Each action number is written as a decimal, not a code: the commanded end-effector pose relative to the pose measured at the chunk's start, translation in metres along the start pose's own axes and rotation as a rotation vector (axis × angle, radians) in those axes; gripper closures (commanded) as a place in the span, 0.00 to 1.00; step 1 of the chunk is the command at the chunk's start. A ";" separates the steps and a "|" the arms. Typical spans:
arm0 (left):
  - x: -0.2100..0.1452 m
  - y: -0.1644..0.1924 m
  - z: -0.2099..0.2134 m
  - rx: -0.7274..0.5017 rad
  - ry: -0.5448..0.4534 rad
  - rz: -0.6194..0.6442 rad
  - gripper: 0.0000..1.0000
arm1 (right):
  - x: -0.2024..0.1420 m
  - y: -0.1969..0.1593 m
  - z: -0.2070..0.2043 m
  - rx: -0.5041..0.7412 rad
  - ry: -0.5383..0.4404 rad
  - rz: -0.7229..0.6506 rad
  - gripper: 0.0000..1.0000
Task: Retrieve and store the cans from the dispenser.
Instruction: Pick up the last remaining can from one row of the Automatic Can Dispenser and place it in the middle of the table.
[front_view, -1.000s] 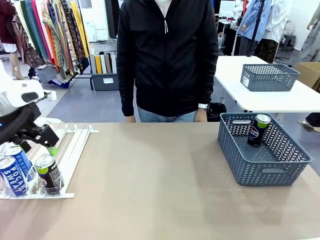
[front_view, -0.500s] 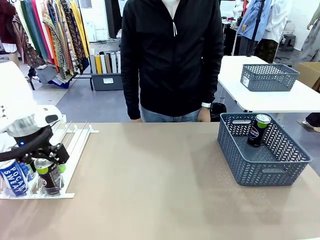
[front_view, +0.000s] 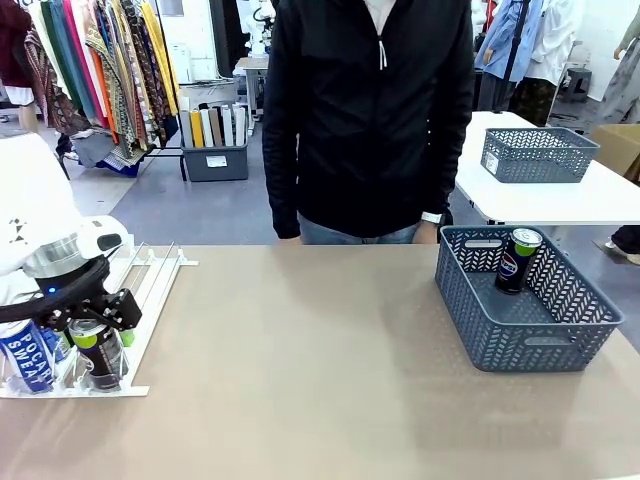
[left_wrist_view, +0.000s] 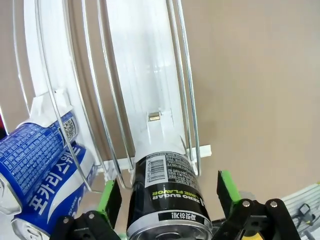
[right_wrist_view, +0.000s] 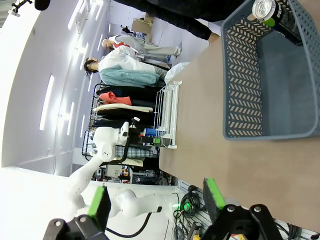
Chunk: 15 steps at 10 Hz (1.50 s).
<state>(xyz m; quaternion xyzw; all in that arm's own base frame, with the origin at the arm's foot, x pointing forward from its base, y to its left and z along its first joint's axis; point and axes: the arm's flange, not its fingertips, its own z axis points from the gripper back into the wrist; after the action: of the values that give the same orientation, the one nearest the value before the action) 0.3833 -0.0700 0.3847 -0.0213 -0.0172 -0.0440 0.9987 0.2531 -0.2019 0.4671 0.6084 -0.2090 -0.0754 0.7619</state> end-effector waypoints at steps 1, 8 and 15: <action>-0.007 0.001 -0.001 0.029 -0.011 0.022 0.00 | 0.001 0.002 0.002 0.018 -0.005 0.009 0.00; -0.008 0.003 0.001 0.046 0.031 0.015 1.00 | 0.001 0.002 0.002 0.018 -0.005 0.009 0.00; -0.038 0.022 0.140 -0.018 -0.110 0.006 1.00 | 0.001 0.002 0.002 0.018 -0.005 0.009 0.00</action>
<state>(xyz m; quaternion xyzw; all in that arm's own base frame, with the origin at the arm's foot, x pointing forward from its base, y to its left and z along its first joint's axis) 0.3525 -0.0505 0.4818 -0.0257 -0.0513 -0.0321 0.9978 0.2531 -0.2019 0.4670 0.6084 -0.2087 -0.0755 0.7619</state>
